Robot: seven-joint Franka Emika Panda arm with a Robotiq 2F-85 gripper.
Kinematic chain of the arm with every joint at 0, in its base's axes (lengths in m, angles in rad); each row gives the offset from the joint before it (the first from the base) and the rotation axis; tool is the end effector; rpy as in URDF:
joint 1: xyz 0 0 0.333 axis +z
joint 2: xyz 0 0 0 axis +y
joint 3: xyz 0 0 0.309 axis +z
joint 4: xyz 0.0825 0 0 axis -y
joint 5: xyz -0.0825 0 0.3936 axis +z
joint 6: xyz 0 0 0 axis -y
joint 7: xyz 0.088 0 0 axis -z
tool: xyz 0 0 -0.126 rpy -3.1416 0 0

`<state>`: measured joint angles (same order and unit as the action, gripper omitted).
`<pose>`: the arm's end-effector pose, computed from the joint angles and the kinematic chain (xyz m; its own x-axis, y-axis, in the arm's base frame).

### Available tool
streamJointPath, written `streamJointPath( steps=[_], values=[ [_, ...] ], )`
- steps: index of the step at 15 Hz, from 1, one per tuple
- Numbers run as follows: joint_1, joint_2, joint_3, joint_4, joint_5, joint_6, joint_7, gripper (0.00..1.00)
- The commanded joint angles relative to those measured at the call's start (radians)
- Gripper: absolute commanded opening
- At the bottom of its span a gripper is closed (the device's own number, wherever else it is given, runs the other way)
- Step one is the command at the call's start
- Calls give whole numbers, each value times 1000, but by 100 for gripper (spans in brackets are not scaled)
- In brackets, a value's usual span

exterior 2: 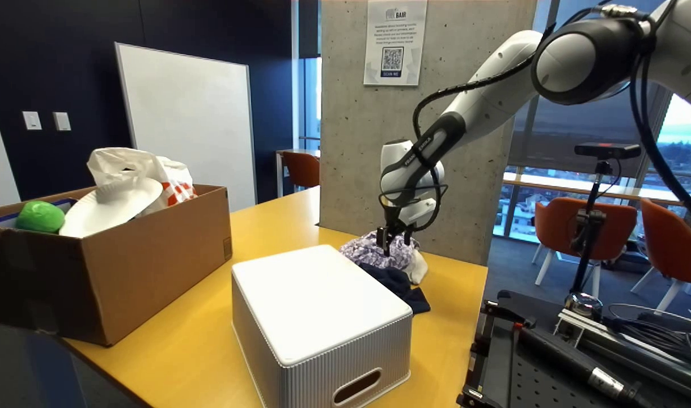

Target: Fold the blue cloth and remove it from the basket, then use the purple cloth to cover the basket

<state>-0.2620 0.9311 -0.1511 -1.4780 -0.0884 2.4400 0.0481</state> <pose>0.6605 -0.2751 0.0964 0.9459 -0.3227 0.0346 -0.3236 -0.9293 0.1778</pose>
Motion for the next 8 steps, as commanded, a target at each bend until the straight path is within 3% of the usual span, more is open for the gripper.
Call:
streamJointPath(
  steps=[1, 5, 6, 8],
  values=[
    [-13, 105, -20, 122, 13, 37, -16, 100],
    [-16, 191, -28, 222, 17, 49, -11, 100],
    [-17, 207, -27, 241, 17, 48, -13, 75],
    [-19, 223, -25, 263, 19, 43, -15, 65]
  ],
)
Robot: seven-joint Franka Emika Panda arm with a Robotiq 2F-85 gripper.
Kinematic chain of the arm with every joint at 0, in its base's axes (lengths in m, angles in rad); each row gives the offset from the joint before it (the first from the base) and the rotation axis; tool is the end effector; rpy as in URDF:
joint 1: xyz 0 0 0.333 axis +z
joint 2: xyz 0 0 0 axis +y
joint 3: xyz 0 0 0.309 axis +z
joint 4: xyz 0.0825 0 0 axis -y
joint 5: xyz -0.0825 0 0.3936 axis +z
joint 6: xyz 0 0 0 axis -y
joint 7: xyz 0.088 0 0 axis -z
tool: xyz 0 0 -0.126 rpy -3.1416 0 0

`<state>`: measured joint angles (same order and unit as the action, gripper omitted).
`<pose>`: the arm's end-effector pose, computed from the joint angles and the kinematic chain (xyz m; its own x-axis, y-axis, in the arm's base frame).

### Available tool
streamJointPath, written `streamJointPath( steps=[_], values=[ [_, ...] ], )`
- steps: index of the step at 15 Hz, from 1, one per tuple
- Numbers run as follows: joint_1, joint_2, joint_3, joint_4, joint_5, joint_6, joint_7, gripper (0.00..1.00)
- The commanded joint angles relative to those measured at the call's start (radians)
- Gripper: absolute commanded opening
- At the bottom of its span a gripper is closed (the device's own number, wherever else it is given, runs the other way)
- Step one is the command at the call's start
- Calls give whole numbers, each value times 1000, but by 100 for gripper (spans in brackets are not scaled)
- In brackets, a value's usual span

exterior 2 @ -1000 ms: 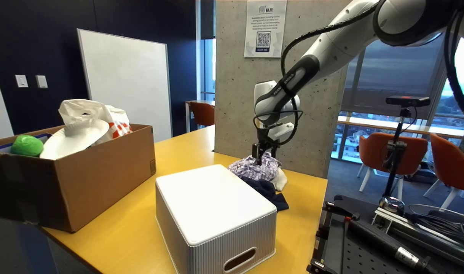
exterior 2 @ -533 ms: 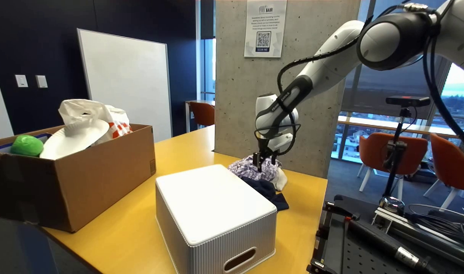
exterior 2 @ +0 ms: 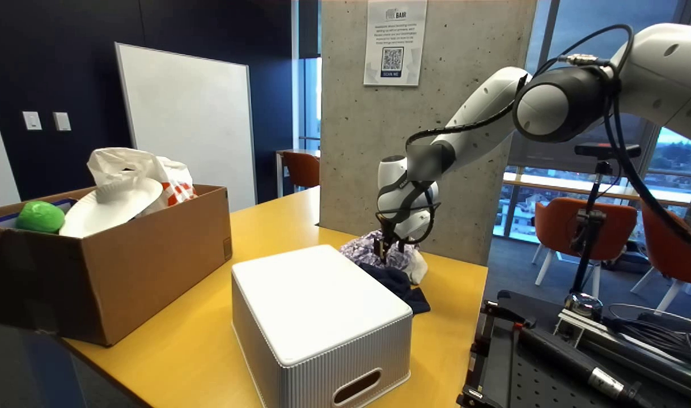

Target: Fold the blue cloth and remove it from the basket, then use the purple cloth to cover the basket

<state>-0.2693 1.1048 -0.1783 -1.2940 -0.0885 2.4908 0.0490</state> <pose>0.6807 -0.2966 0.0551 0.9472 -0.3066 0.0943 -0.3200 -0.9232 0.2129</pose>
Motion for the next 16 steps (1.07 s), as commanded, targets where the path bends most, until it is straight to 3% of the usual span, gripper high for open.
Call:
streamJointPath(
  steps=[1, 7, 9, 16],
  values=[
    [-11, 54, 2, 84, 19, -4, -16, 58],
    [0, 14, -9, 24, 13, 11, -7, 12],
    [14, -8, -23, 4, 6, 7, 8, 0],
    [144, -256, -140, -129, -75, 83, 111, 2]
  ],
)
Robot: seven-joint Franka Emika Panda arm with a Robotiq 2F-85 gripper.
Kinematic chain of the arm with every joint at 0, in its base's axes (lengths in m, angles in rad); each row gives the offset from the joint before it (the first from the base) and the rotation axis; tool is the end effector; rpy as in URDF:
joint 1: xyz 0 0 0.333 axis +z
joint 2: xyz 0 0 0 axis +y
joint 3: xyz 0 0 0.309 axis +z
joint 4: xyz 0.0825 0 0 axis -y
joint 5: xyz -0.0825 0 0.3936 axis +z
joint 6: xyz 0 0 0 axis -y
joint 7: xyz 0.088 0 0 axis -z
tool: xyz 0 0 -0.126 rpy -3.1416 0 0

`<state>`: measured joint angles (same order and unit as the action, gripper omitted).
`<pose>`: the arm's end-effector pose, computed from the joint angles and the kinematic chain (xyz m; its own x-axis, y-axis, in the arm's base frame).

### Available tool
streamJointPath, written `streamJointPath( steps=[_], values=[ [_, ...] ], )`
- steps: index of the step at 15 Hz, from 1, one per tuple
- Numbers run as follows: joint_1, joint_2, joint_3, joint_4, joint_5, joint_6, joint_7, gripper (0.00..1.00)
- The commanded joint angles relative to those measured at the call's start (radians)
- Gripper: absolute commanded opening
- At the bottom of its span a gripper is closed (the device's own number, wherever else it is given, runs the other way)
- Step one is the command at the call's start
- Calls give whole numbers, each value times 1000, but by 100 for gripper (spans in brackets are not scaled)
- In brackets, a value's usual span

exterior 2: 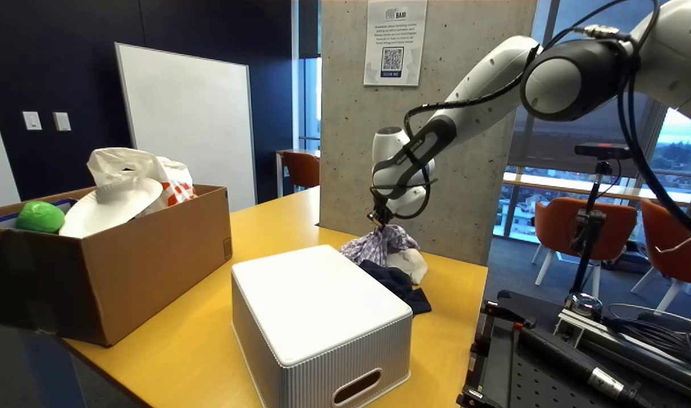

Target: Fold the blue cloth and remove it from the basket, then use the purple cloth to cover the basket

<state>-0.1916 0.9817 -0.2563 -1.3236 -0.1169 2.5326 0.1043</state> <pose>0.7111 -0.2910 0.1467 0.9298 -0.2790 0.2403 -0.3403 -0.9002 0.2716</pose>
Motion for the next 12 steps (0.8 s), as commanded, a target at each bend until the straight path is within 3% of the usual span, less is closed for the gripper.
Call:
streamJointPath(
  steps=[1, 5, 12],
  values=[
    [86, -169, -76, -104, -60, 35, 74, 2],
    [160, -323, -58, -147, -97, -18, 88, 2],
    [268, -501, 160, -244, -93, -79, -65, 2]
  ],
)
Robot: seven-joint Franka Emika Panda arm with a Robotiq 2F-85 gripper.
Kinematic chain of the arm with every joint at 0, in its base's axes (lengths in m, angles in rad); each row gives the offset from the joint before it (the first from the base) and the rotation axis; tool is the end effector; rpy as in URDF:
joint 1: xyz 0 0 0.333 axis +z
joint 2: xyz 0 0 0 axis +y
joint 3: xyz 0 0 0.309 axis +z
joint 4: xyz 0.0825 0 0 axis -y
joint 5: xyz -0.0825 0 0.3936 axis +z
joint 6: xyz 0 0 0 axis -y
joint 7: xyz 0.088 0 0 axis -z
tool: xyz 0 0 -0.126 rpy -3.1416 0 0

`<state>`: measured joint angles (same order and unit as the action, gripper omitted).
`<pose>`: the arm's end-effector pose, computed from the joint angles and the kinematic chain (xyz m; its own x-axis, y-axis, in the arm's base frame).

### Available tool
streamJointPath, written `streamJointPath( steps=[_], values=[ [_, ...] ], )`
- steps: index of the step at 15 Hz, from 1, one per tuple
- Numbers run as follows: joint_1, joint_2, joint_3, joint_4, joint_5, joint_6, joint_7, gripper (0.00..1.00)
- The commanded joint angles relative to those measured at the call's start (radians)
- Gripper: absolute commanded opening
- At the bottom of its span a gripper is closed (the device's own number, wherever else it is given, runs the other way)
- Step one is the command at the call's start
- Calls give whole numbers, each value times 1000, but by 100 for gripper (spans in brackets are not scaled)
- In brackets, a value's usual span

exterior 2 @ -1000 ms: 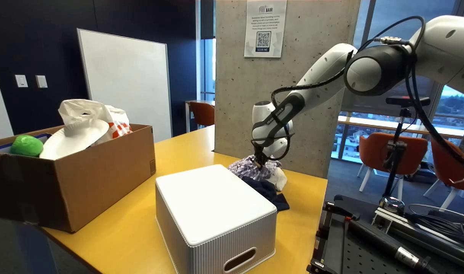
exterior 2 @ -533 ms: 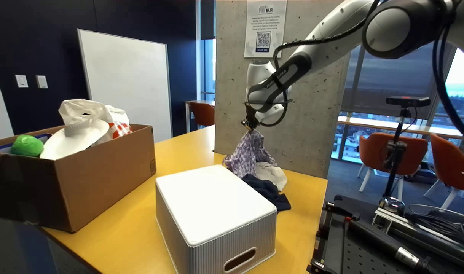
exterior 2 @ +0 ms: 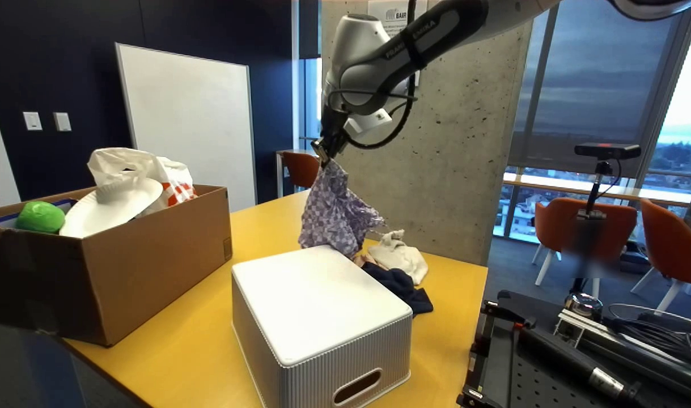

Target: Fold the blue cloth and remove it from the basket, then use the purple cloth to cover the basket

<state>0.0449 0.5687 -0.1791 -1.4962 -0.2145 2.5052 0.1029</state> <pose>0.7507 -0.0781 0.3640 0.9051 0.0151 0.4249 -0.0959 -0.9664 0.2386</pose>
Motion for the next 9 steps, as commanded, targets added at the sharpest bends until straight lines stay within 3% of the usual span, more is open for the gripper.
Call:
streamJointPath(
  steps=[1, 9],
  values=[
    [47, -105, 119, -80, 15, -76, -78, 2],
    [192, -177, 396, -87, 173, -290, -142, 2]
  ],
)
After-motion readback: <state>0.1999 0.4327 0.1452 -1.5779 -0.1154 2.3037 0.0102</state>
